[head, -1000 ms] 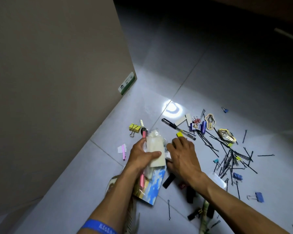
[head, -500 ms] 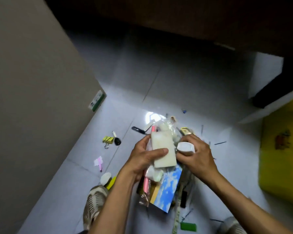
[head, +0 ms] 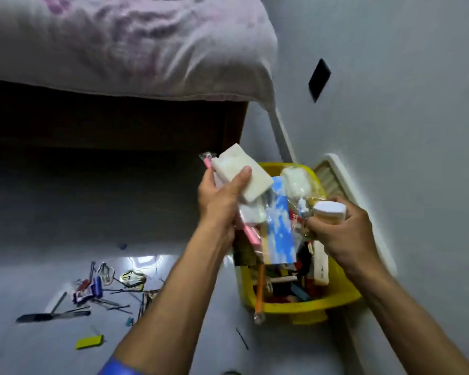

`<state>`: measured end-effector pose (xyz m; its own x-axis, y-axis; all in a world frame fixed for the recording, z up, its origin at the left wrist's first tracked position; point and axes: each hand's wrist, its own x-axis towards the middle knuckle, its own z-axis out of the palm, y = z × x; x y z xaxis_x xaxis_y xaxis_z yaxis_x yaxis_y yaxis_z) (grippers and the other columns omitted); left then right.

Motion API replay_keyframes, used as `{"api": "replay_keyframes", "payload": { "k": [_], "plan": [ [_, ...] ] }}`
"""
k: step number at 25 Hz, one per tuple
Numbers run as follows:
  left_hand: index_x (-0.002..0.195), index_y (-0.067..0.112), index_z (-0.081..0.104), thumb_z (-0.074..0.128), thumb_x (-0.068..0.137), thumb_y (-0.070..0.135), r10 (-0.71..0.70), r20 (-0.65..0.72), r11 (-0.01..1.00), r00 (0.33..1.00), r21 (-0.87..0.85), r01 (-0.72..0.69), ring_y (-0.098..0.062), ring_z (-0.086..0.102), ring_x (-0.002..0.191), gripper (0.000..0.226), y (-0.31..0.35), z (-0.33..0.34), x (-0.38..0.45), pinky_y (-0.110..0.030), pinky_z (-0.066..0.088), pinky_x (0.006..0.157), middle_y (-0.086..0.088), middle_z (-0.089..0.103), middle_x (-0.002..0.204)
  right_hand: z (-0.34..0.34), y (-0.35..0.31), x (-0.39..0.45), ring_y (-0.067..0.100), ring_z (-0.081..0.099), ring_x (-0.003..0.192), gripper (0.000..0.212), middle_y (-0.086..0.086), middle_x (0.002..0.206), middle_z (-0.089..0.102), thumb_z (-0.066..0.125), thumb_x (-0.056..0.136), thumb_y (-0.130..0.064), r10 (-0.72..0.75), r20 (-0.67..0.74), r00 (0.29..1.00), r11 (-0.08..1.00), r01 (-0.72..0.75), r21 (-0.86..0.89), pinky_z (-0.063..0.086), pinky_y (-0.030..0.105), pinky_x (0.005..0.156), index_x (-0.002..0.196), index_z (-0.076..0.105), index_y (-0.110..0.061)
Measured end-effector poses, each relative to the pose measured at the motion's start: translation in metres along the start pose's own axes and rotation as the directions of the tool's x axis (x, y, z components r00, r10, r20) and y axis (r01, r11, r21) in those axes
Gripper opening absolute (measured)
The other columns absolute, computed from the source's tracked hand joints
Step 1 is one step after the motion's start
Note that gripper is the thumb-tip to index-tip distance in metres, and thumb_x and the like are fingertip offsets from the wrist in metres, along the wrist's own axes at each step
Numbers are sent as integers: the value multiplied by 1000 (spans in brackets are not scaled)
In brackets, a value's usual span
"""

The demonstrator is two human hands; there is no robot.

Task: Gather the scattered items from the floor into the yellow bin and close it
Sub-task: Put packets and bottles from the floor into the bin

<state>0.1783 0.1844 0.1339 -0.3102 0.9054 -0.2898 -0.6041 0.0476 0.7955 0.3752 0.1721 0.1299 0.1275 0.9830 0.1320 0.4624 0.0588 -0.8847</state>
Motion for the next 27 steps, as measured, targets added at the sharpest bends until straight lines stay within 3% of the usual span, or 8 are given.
{"api": "replay_keyframes", "payload": {
  "k": [4, 7, 9, 12, 16, 20, 23, 27],
  "plan": [
    [148, 19, 30, 79, 79, 33, -153, 10, 813, 988, 570, 120, -27, 48, 131, 86, -51, 22, 22, -48, 42, 108, -8, 45, 147, -12, 35, 29, 23, 66, 95, 46, 1, 108, 68, 85, 65, -36, 268, 171, 948, 913, -193, -360, 55, 39, 76, 105, 62, -29],
    [147, 23, 36, 68, 87, 29, -34, 133, 517, 991, 850, -96, -23, 42, 134, 68, -77, -22, 10, -45, 42, 107, -2, 38, 151, -11, 61, 7, 23, 59, 102, 57, 2, 124, 61, 75, 76, -50, 223, 127, 967, 786, -102, -610, 40, 29, 73, 123, 55, -24],
    [127, 21, 58, 64, 88, 21, -71, 331, 299, 941, 907, -297, -19, 51, 123, 40, -86, -47, -3, -39, 48, 100, 3, 52, 136, 4, 65, -23, 16, 60, 80, 26, -4, 95, 67, 68, 80, -50, 189, 161, 969, 814, -63, -577, 41, 27, 59, 93, 58, -30],
    [107, 22, 68, 61, 82, 15, -199, 545, 43, 815, 835, -548, -17, 53, 114, 28, -93, -58, -16, -33, 44, 95, 8, 60, 119, 36, 62, -67, 13, 60, 65, 29, -2, 70, 62, 61, 78, -55, 345, 449, 824, 879, -116, -462, 49, 35, 57, 79, 53, -27],
    [123, 23, 57, 59, 84, 17, 160, 468, -12, 869, 881, -472, -22, 45, 116, 40, -91, -48, -3, -40, 45, 96, -2, 48, 128, 60, 53, -78, 12, 53, 64, 26, -5, 71, 58, 68, 73, -41, 423, 444, 790, 875, -229, -426, 39, 31, 55, 81, 49, -25],
    [149, 25, 28, 57, 85, 26, -283, 400, -291, 872, 830, -475, -27, 9, 148, 70, -86, -33, 21, -59, 6, 118, -7, 19, 158, 37, 43, -68, 20, 54, 60, 19, 2, 66, 63, 70, 71, -24, 466, 362, 807, 881, -385, -277, 38, 31, 57, 81, 54, -19],
    [133, 24, 50, 51, 90, 22, -513, 421, -210, 748, 784, -585, -25, 28, 141, 43, -84, -24, 24, -64, 11, 113, -3, 43, 144, -1, 34, -73, 16, 48, 49, 15, 5, 52, 59, 70, 70, -19, 431, 377, 820, 901, -370, -226, 32, 28, 52, 73, 55, -17],
    [146, 26, 41, 48, 91, 6, -338, 519, 140, 786, 853, -503, -21, 19, 148, 59, -83, -53, 12, -49, 19, 119, 1, 24, 160, -36, 27, -76, 8, 31, 42, 16, -6, 44, 40, 67, 75, -10, 362, 303, 882, 930, -319, -184, 25, 25, 45, 69, 54, -17]
  ]
}}
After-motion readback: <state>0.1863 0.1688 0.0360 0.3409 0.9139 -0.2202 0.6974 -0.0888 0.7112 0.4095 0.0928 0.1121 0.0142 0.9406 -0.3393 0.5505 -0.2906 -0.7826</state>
